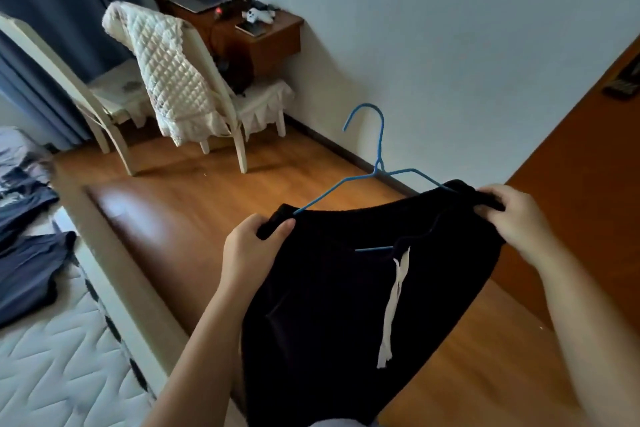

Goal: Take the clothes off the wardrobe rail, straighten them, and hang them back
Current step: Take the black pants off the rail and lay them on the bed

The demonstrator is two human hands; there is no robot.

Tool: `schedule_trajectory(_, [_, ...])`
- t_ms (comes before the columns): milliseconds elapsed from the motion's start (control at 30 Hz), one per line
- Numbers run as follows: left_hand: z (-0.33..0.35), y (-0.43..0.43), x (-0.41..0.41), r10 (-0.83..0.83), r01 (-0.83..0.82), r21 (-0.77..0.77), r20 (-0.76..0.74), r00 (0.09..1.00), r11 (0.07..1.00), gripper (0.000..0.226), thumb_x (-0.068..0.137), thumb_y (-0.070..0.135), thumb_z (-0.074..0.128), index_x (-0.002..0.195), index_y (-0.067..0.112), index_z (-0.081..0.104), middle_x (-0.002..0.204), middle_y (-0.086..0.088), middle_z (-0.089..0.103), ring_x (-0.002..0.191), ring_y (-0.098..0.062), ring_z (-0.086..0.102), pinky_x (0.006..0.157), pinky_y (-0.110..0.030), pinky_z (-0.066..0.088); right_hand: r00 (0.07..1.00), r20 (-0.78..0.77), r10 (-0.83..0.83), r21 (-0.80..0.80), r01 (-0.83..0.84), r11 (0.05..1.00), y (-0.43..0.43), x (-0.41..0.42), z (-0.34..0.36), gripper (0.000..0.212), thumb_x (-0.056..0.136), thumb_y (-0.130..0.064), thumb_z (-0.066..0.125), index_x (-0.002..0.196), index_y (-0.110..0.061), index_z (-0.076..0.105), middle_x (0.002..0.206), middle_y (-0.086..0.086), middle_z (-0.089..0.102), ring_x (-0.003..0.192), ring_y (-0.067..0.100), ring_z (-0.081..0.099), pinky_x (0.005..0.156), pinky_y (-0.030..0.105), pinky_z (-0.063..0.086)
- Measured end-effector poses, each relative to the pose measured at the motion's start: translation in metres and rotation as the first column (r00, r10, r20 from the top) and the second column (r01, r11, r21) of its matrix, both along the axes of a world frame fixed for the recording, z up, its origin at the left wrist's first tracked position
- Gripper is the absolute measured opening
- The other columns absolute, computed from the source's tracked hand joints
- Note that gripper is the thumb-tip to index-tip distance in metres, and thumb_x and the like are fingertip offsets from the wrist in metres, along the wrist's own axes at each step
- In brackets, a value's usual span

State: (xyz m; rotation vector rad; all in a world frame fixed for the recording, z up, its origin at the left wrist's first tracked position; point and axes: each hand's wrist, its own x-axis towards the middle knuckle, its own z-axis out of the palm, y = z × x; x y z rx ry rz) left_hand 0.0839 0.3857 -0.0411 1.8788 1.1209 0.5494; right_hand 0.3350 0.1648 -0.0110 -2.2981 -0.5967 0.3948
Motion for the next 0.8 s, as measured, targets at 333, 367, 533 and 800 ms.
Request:
schedule_trajectory(333, [0.017, 0.033, 0.023, 0.150, -0.153, 0.040, 0.061, 0.987, 0.987, 0.018, 0.078, 0.032, 0.067, 0.069, 0.019, 0.058, 0.068, -0.001, 0.058, 0.063, -0.015, 0.054, 0.054, -0.025, 0.042, 0.983, -0.035, 0.180, 0.046, -0.178, 0.983, 0.061, 0.056, 0.001, 0.013, 0.088, -0.007, 0.054, 0.097, -0.015, 0.060, 0.092, 0.001, 0.061, 0.092, 0.023, 0.057, 0.077, 0.033, 0.043])
schedule_trajectory(367, [0.018, 0.038, 0.018, 0.180, -0.183, 0.070, 0.050, 0.982, 0.981, 0.019, 0.078, 0.031, 0.067, 0.066, 0.021, 0.057, 0.065, 0.001, 0.057, 0.062, -0.013, 0.052, 0.052, -0.023, 0.038, 0.976, -0.034, 0.214, 0.051, -0.212, 0.976, 0.073, 0.055, -0.003, 0.012, 0.087, -0.006, 0.055, 0.095, -0.015, 0.060, 0.091, 0.002, 0.062, 0.091, 0.024, 0.058, 0.075, 0.032, 0.041])
schedule_trajectory(533, [0.014, 0.073, -0.018, 0.371, -0.372, 0.127, 0.034, 0.928, 0.919, 0.025, 0.077, 0.030, 0.069, 0.058, 0.026, 0.052, 0.058, 0.004, 0.054, 0.057, -0.008, 0.049, 0.049, -0.020, 0.034, 0.923, -0.015, 0.384, 0.067, -0.382, 0.922, 0.149, 0.041, -0.009, 0.014, 0.085, -0.006, 0.057, 0.091, -0.018, 0.060, 0.085, -0.003, 0.063, 0.088, 0.022, 0.058, 0.066, 0.024, 0.041])
schedule_trajectory(800, [0.003, 0.166, -0.060, 0.578, -0.581, 0.201, 0.082, 0.812, 0.789, 0.019, 0.077, 0.027, 0.070, 0.066, 0.018, 0.056, 0.061, 0.005, 0.054, 0.060, -0.012, 0.049, 0.055, -0.021, 0.035, 0.795, 0.089, 0.601, 0.020, -0.604, 0.797, 0.318, 0.021, -0.006, 0.015, 0.084, -0.004, 0.059, 0.094, -0.015, 0.061, 0.085, -0.002, 0.059, 0.087, 0.015, 0.053, 0.072, 0.024, 0.035])
